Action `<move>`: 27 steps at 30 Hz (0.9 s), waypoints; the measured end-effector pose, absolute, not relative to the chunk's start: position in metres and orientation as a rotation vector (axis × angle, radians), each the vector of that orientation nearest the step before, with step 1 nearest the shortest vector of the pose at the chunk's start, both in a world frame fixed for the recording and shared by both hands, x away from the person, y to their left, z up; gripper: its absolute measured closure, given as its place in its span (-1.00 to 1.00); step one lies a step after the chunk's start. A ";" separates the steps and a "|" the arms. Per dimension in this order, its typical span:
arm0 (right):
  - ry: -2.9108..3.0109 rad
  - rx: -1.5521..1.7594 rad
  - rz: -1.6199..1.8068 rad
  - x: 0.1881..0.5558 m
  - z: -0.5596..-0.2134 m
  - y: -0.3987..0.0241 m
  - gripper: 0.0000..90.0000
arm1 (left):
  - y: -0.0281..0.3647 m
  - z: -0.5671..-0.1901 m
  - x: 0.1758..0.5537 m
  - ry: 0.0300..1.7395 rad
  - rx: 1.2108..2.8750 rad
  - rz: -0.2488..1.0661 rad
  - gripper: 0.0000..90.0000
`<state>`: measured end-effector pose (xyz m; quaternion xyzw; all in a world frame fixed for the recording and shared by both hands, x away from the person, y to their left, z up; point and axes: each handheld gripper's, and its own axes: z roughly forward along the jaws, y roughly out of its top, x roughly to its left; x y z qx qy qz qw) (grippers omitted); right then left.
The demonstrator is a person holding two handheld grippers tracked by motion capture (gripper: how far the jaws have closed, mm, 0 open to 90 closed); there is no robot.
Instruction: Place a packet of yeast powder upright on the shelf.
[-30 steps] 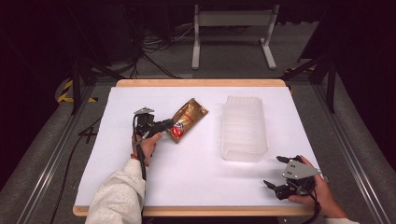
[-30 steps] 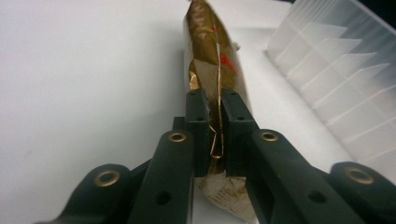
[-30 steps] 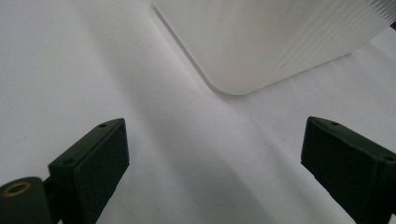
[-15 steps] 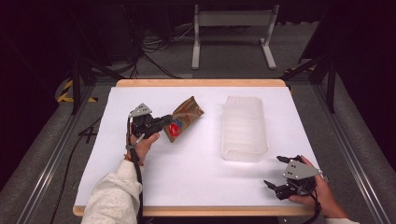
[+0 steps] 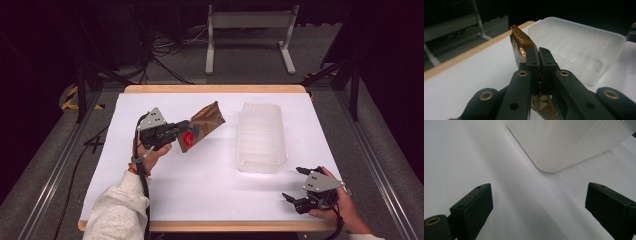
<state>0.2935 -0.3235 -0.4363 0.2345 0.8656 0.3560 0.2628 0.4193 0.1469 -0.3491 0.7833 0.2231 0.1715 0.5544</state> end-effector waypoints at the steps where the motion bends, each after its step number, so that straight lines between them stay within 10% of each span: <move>1: 2.342 0.636 0.963 0.293 -0.437 -0.323 -0.82 | 0.145 -0.341 0.418 0.477 1.858 0.403 0.94; 27: 2.346 0.646 0.974 0.292 -0.437 -0.326 -0.82 | 0.065 -0.295 0.407 -0.037 2.103 0.313 0.94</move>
